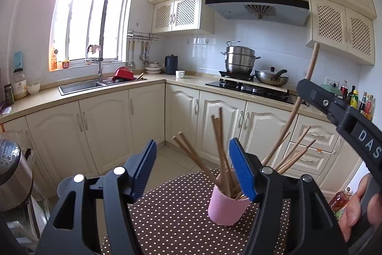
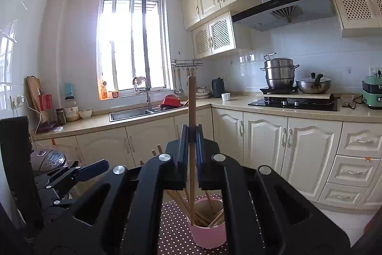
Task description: Organize utensils
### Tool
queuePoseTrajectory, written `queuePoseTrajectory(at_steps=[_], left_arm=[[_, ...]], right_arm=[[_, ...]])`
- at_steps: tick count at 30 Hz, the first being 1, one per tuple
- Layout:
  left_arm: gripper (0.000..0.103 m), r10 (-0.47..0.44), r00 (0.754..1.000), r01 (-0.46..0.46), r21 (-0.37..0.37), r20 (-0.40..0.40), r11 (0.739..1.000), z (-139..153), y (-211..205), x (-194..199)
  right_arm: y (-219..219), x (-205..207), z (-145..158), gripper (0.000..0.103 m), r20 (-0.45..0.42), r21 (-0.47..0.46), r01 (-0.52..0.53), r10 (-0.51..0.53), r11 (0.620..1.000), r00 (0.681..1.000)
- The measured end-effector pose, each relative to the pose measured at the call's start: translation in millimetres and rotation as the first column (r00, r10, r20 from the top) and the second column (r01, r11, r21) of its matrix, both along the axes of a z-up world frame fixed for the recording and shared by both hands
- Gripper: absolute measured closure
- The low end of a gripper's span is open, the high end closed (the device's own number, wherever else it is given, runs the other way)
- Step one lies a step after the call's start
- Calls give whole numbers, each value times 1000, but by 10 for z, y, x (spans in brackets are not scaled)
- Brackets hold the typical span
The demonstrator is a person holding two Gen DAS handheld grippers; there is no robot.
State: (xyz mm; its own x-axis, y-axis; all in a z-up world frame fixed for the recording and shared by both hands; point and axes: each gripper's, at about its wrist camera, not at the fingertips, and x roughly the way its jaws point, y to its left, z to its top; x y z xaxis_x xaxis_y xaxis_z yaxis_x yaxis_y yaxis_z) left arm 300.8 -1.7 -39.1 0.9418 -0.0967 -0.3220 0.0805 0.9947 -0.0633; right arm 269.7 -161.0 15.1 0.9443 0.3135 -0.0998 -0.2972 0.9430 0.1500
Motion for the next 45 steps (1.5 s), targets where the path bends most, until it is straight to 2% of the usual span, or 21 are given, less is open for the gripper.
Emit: queuePoseTrajectory(at_steps=[12,19,24,31,36,45], left_arm=[[40,49,998,-49,-17,-40,999,-165,267,91],[40,49,997,-50,-7,-57,999,-241,285,129],[40,47,997,-47,7,-68,999,-275,267,132],[40,43,996,-42,13,-77,999,-294,246,98],[37,37,996,-35,22,-81,999,-303,215,54],[36,30,996,-27,35,-80,999,-257,120,-45]], right_arm=[[135,96,-130,97,-4,-61,33,-33,998,999],[179,161,-241,97,-69,-87,13,-19,996,997],[247,233,-409,96,-132,-140,5,-23,990,991],[240,327,-653,96,-207,-164,9,-43,986,977],[210,359,-755,96,-231,-164,11,-49,986,972],[120,240,-699,96,-234,-128,12,-42,992,971]])
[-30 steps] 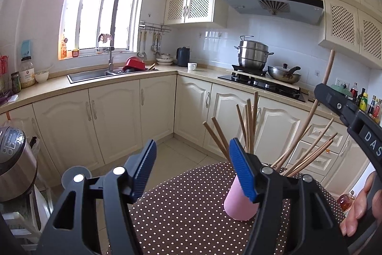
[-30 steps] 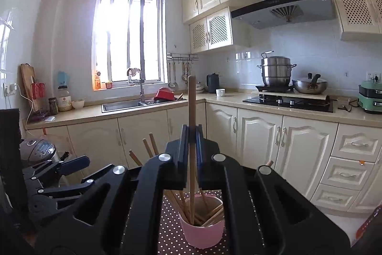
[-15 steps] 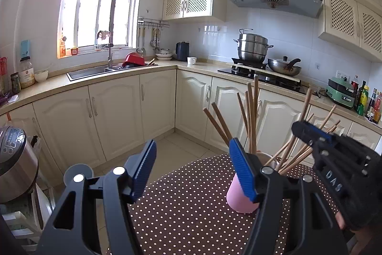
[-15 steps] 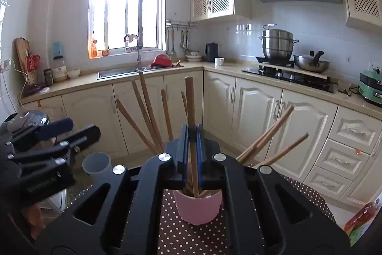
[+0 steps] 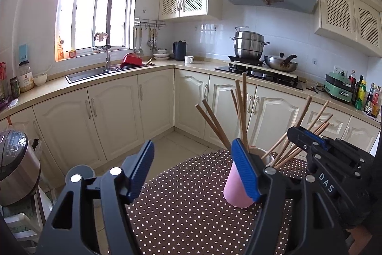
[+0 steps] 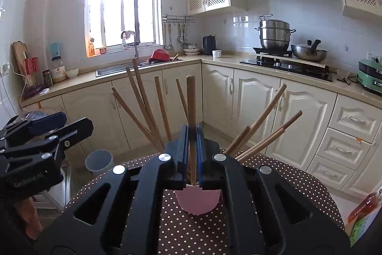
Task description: Organize utensils
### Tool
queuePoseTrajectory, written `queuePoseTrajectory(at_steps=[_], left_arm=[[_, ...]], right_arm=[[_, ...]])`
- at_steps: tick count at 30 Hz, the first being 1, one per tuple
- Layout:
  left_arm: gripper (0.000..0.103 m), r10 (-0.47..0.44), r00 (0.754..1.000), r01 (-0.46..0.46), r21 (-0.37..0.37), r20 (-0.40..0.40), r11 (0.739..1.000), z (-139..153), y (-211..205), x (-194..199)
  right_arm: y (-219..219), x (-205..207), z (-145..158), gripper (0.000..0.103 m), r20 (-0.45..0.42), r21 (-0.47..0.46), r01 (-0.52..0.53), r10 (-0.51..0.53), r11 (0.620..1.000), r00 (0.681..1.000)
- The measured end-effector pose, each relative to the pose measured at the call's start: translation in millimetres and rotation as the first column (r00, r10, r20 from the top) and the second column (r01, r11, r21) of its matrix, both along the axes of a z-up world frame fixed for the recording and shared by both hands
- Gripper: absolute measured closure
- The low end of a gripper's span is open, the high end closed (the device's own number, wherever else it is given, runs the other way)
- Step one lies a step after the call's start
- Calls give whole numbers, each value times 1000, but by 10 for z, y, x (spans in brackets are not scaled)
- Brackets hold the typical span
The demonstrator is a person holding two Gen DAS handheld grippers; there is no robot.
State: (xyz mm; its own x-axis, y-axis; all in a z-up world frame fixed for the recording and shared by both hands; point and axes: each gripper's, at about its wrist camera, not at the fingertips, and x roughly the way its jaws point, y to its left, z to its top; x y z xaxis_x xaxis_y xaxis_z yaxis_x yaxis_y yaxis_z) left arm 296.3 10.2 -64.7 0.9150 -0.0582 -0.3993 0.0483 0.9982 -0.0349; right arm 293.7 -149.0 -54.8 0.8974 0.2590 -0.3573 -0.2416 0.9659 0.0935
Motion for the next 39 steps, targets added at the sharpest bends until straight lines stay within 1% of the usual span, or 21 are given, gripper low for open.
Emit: queuePoseTrajectory(at_steps=[6,11,16,22,24,25,26,27,28,29,32,34,36,39], left_arm=[[36,-8,1000,8,14,8,1000,71,-84,-133],[36,-13,1000,13,19,19,1000,162,-130,-299],[36,-20,999,19,27,41,999,265,-167,-527],[34,-35,996,32,30,84,999,406,-224,-913],[31,-33,995,31,26,97,999,451,-235,-1041],[31,-34,993,32,21,110,999,481,-242,-1131],[29,-36,992,34,22,117,999,503,-253,-1200],[27,-38,992,34,29,122,999,522,-265,-1276],[26,-40,991,35,38,127,999,543,-281,-1352],[24,-40,990,34,46,134,998,563,-295,-1433],[23,-49,988,43,43,146,998,612,-308,-1630],[22,-42,987,36,42,156,998,637,-311,-1751],[22,-37,985,29,47,167,998,659,-315,-1843],[22,-38,984,30,45,176,999,696,-323,-1973]], right_arm=[[-65,-117,104,96,15,13,0,0,1000,1000],[-143,-257,209,90,40,25,9,-10,1000,999],[-204,-490,315,89,62,38,4,-6,999,998],[-298,-896,475,89,104,56,-4,-2,998,995],[-337,-1058,532,88,120,55,0,-7,999,993],[-352,-1144,560,86,129,55,5,-12,998,992],[-355,-1208,579,77,133,55,7,-14,998,991],[-364,-1301,599,61,142,56,6,-13,998,990],[-372,-1387,614,54,152,56,9,-17,998,988],[-374,-1477,628,51,162,53,16,-25,998,987],[-363,-1661,647,51,172,48,17,-25,999,985],[-357,-1783,655,50,184,42,36,-43,998,982],[-352,-1877,671,39,185,35,56,-62,998,981],[-354,-2041,677,30,195,41,79,-86,996,977]])
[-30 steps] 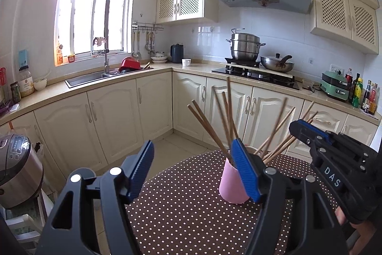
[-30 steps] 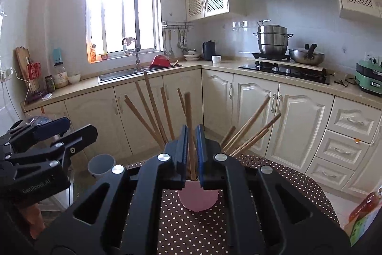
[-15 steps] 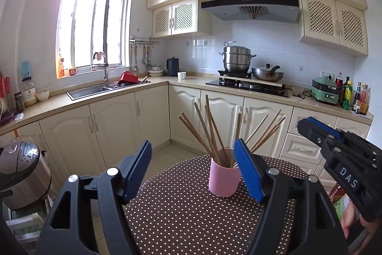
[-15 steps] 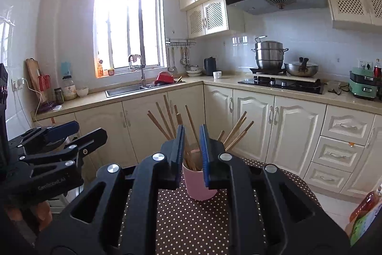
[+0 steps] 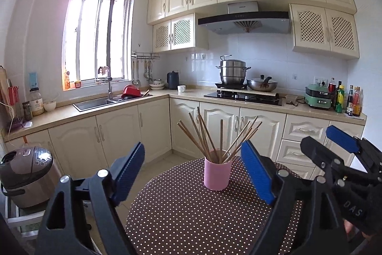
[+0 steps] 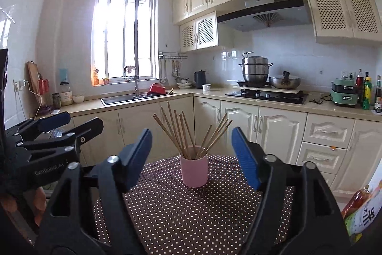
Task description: Organize utensils
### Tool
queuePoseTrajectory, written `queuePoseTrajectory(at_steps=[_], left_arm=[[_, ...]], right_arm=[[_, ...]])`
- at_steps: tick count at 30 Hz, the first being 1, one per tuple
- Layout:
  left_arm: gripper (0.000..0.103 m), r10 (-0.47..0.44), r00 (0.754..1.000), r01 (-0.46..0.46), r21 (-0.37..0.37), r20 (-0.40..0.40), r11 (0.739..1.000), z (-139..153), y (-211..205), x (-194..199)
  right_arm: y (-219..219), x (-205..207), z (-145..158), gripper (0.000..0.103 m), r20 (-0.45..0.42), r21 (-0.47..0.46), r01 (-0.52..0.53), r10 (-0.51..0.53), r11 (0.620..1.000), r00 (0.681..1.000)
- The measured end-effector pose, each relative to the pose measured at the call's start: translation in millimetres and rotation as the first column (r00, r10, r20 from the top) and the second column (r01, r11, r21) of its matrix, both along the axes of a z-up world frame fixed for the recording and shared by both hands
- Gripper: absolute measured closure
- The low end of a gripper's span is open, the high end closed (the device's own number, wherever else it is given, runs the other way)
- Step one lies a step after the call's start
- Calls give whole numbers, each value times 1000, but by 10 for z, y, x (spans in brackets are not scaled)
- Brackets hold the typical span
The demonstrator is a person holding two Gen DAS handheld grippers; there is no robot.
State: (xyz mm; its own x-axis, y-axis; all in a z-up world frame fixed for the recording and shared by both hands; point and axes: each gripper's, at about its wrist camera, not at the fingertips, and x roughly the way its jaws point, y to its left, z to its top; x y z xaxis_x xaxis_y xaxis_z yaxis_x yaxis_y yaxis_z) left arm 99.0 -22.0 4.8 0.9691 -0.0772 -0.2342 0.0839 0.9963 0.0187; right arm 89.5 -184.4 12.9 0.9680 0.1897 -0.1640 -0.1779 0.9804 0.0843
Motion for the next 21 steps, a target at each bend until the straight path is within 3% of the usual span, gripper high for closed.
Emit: queuePoseTrajectory(at_steps=[6,15,21], left_arm=[[21,-24,1000,23,14,11,1000,21,11,-295],[13,11,995,-10,-9,97,1000,87,124,-783],[11,19,994,-18,-8,106,1000,96,163,-942]], right_arm=[[40,-264,20,13,-3,2,19,-19,1000,1000],[57,-584,89,9,32,5,13,-14,1000,999],[98,-702,107,8,37,2,-10,10,1000,999]])
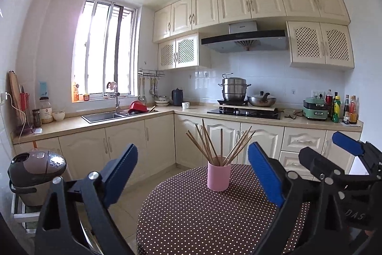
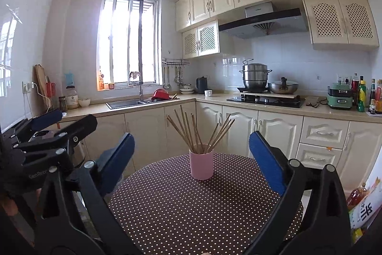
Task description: Organize utensils
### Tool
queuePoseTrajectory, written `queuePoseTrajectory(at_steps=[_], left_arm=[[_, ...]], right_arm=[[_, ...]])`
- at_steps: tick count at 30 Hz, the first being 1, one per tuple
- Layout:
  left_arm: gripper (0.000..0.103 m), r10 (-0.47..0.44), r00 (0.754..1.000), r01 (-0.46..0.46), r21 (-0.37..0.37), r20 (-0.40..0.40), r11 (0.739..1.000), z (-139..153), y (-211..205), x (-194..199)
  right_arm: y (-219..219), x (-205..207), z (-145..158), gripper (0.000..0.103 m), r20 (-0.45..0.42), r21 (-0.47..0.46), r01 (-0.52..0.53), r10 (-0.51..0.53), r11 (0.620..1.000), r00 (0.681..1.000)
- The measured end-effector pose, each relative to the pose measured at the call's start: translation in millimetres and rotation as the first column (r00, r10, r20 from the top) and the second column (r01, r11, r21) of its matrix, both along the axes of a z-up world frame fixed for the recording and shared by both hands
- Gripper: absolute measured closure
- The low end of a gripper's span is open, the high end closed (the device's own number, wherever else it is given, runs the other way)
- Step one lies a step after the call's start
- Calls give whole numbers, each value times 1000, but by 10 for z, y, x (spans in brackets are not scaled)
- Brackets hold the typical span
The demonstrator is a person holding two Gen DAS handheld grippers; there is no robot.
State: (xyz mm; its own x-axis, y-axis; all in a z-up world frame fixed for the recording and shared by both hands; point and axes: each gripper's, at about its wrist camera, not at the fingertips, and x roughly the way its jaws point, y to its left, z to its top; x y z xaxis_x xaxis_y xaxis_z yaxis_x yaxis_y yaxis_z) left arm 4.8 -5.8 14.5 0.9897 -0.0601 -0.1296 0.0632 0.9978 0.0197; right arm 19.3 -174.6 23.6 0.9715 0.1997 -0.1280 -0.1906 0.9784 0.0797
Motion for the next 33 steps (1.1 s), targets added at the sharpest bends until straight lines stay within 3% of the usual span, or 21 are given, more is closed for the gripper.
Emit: queuePoseTrajectory(at_steps=[10,33], left_arm=[[9,31,999,-32,17,23,999,41,22,-118],[9,53,997,-55,40,57,998,49,-31,-219]], right_arm=[[34,-142,30,7,38,-34,30,-29,999,999],[-29,-190,21,7,25,-26,31,-31,999,999]])
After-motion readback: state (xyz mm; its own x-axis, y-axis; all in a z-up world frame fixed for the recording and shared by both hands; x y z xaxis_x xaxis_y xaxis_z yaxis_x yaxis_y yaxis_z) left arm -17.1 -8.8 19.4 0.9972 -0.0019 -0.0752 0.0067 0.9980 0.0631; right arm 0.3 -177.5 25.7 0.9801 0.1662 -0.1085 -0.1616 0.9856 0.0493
